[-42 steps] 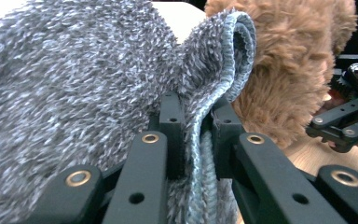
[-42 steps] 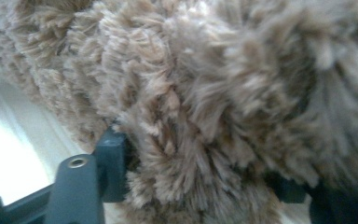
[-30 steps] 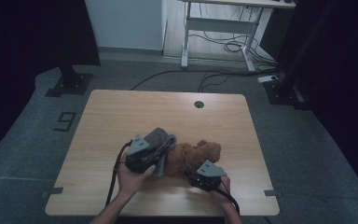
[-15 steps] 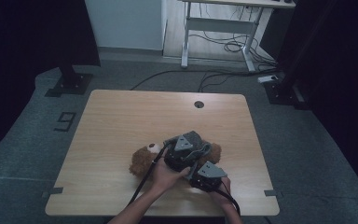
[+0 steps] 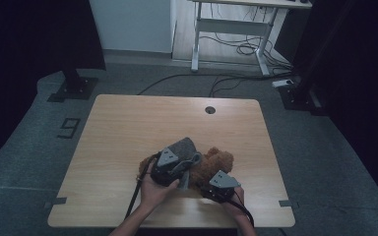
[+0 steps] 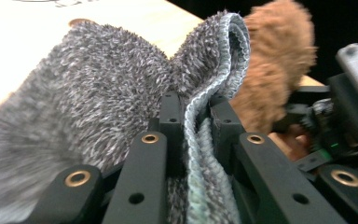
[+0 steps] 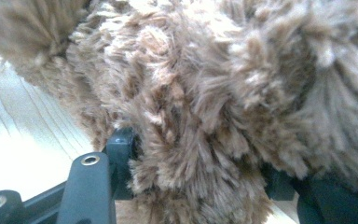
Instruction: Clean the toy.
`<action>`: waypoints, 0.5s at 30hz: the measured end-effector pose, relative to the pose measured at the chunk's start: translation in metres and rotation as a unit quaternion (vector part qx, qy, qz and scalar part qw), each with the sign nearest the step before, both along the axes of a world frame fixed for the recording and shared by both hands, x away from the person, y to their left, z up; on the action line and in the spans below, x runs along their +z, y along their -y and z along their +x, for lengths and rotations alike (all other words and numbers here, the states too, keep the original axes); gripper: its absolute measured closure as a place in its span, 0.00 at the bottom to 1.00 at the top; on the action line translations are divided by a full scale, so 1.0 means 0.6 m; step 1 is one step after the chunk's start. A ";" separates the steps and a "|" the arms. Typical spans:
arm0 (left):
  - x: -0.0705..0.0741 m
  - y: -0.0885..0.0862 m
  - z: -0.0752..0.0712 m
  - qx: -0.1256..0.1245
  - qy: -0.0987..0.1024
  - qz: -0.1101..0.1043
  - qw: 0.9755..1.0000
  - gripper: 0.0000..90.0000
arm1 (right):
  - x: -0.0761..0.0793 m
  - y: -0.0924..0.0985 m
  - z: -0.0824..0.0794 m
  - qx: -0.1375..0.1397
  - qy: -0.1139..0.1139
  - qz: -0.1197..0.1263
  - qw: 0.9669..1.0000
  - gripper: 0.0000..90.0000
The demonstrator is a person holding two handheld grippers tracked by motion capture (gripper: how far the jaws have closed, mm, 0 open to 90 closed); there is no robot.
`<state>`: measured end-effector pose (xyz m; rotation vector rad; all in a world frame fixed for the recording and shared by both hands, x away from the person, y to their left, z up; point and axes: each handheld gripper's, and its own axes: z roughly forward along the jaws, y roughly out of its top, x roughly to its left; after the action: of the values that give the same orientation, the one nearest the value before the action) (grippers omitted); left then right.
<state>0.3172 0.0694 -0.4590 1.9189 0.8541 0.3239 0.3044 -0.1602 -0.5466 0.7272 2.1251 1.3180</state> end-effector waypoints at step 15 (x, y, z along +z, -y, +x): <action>0.005 -0.102 -0.030 0.036 0.007 -0.034 0.999 0.87 | -0.002 0.001 0.001 0.000 -0.004 0.003 1.000 0.47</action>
<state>0.2992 0.1305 -0.4558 1.8248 0.9148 0.3472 0.3047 -0.1609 -0.5476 0.7346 2.1292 1.3235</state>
